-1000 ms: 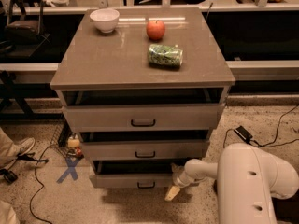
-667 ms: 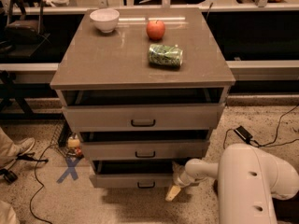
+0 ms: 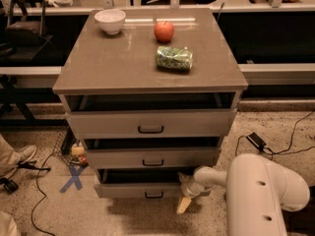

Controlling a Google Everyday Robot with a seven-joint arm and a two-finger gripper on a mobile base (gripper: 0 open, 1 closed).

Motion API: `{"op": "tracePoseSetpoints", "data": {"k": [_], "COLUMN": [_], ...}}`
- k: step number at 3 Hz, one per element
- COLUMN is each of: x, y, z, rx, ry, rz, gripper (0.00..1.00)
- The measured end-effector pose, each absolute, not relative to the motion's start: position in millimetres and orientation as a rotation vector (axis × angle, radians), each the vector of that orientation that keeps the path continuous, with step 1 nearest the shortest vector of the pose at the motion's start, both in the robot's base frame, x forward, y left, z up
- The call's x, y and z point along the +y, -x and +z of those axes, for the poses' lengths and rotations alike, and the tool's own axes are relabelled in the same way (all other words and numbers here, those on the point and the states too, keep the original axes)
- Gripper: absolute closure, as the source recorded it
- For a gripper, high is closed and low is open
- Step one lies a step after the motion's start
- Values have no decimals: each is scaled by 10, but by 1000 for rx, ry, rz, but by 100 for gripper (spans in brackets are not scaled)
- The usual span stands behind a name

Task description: Open bottom drawer

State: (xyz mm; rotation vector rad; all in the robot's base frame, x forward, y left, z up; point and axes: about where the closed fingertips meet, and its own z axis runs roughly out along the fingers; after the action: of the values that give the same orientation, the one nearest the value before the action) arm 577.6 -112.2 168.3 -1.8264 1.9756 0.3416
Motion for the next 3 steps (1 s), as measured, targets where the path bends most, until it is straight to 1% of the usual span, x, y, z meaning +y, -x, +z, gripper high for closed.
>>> {"op": "tracePoseSetpoints", "data": {"k": [1, 3], "x": [-1105, -1108], "y": [-5742, -5678], "z": [1619, 1592], "rx": [1968, 1977], "ry": [1871, 1908], "rz": [324, 310], "gripper": [20, 66]}}
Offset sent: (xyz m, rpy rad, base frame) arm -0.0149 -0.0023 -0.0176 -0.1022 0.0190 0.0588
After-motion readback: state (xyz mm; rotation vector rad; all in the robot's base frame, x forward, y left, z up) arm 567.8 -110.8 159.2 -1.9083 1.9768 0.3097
